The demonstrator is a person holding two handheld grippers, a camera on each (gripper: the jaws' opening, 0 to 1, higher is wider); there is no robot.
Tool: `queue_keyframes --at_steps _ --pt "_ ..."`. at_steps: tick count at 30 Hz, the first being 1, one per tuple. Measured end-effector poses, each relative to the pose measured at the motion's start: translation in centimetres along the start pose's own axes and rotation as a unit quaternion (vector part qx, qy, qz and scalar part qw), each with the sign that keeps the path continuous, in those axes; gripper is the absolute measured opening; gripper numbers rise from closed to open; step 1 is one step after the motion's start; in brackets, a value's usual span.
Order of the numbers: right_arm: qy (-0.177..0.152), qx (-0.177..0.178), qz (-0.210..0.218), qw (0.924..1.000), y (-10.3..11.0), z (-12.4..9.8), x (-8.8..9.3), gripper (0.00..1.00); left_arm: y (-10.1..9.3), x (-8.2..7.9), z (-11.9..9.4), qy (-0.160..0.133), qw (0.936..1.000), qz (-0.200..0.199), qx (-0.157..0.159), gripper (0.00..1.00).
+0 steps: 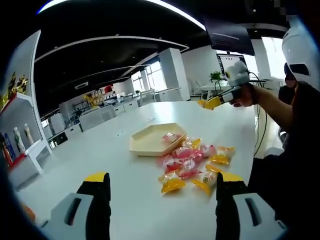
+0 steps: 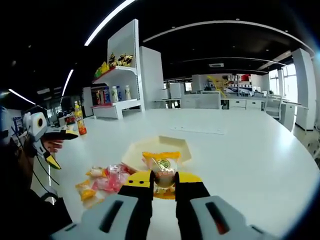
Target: Pick up the marshmallows scattered on the table and place them into the bowl on the table
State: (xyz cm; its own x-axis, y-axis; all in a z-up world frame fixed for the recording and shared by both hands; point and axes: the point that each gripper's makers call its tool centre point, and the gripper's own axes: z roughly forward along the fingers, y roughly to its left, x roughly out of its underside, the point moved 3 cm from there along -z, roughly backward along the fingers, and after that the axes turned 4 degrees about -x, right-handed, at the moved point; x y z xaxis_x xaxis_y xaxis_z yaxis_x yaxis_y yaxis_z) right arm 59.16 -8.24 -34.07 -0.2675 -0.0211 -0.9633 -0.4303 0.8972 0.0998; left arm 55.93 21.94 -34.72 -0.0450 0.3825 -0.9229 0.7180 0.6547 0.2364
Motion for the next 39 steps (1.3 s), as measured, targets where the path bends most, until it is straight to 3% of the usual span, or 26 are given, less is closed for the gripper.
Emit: queue_keyframes --at_steps 39 --pt "-0.020 -0.017 -0.026 0.9993 0.8 2.0 -3.5 0.15 0.0 0.1 -0.3 0.000 1.0000 -0.001 0.000 0.86"
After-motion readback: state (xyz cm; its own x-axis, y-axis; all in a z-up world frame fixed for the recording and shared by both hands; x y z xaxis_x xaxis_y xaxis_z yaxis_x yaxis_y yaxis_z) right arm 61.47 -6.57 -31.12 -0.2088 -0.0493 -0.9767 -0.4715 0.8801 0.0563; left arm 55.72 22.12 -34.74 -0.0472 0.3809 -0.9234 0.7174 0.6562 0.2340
